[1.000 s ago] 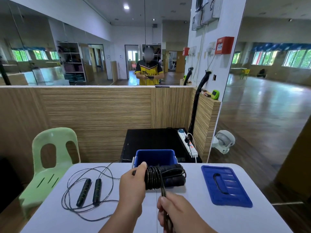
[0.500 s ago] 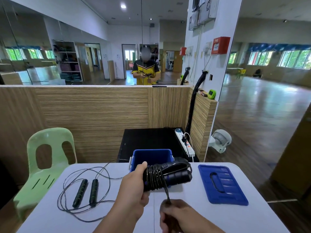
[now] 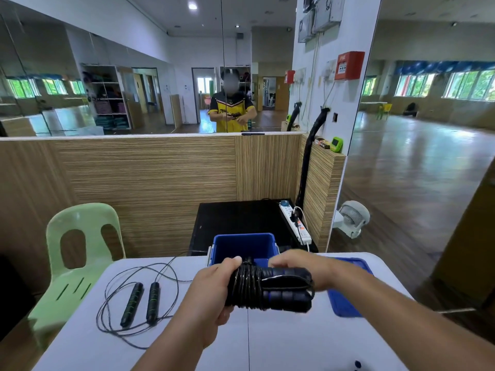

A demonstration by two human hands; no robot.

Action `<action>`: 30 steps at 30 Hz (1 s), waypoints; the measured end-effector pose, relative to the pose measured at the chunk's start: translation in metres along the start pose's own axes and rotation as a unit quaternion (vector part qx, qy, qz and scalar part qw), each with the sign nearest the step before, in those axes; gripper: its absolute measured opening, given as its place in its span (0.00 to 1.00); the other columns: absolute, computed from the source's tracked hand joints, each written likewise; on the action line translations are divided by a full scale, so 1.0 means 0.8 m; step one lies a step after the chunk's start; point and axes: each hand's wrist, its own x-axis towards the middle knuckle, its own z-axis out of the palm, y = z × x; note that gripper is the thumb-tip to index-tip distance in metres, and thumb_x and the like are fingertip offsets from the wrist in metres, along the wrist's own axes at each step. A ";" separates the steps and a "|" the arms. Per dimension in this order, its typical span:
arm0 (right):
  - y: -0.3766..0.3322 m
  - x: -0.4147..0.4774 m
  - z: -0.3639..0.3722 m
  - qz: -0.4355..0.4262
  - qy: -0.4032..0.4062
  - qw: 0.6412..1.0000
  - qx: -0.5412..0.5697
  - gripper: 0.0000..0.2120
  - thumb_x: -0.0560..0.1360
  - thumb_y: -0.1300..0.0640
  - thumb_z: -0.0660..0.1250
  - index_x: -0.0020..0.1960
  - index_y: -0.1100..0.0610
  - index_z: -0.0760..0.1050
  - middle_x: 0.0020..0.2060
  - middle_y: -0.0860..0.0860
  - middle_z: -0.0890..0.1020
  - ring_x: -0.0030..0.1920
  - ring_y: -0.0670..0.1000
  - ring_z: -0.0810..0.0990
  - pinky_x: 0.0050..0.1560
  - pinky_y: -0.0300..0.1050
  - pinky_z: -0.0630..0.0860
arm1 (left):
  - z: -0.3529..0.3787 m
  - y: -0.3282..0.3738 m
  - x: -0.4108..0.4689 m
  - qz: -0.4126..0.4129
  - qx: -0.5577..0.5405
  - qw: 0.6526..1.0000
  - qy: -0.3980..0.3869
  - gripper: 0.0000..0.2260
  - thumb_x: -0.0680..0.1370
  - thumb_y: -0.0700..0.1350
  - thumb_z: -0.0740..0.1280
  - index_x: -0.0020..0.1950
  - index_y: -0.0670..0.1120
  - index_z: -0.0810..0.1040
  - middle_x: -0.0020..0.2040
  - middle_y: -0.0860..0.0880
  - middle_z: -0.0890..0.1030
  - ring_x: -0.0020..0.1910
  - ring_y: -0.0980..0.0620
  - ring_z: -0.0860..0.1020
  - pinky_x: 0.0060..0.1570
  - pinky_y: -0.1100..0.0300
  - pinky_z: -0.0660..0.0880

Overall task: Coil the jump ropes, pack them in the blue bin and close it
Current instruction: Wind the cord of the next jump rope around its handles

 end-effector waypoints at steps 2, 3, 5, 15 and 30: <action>-0.005 0.007 -0.019 0.020 0.006 0.998 -0.067 0.12 0.80 0.56 0.66 0.38 0.49 0.73 0.38 0.47 0.79 0.37 0.47 0.75 0.41 0.45 0.74 | 0.000 0.000 -0.002 0.010 0.019 1.000 -0.009 0.13 0.82 0.50 0.65 0.40 0.46 0.72 0.27 0.51 0.66 0.22 0.54 0.60 0.23 0.64 0.54; -0.008 0.009 -0.029 0.029 0.008 0.994 -0.103 0.12 0.81 0.54 0.65 0.38 0.50 0.73 0.40 0.50 0.80 0.37 0.49 0.75 0.40 0.46 0.74 | 0.001 0.000 -0.003 0.015 0.028 0.999 -0.013 0.13 0.83 0.50 0.64 0.41 0.46 0.73 0.26 0.51 0.67 0.22 0.55 0.60 0.22 0.64 0.55; -0.017 0.012 -0.048 0.040 0.009 0.984 -0.172 0.13 0.82 0.48 0.65 0.41 0.52 0.75 0.40 0.52 0.80 0.36 0.49 0.73 0.38 0.47 0.73 | 0.003 0.000 -0.005 0.021 0.044 0.999 -0.016 0.12 0.83 0.51 0.64 0.43 0.45 0.75 0.27 0.51 0.69 0.22 0.56 0.62 0.22 0.64 0.57; -0.063 0.010 -0.075 0.117 0.015 0.916 -0.383 0.16 0.81 0.49 0.61 0.35 0.51 0.71 0.32 0.49 0.74 0.31 0.50 0.70 0.32 0.45 0.67 | 0.014 -0.005 -0.006 0.074 0.116 0.990 -0.013 0.16 0.82 0.48 0.66 0.36 0.44 0.72 0.27 0.52 0.70 0.21 0.59 0.68 0.22 0.70 0.64; -0.099 -0.004 -0.059 0.145 0.002 0.917 -0.373 0.15 0.80 0.54 0.61 0.35 0.55 0.68 0.32 0.51 0.71 0.31 0.51 0.67 0.31 0.44 0.64 | 0.011 -0.033 0.025 0.101 0.129 0.983 0.081 0.21 0.82 0.54 0.66 0.45 0.34 0.79 0.29 0.50 0.70 0.26 0.54 0.66 0.30 0.60 0.64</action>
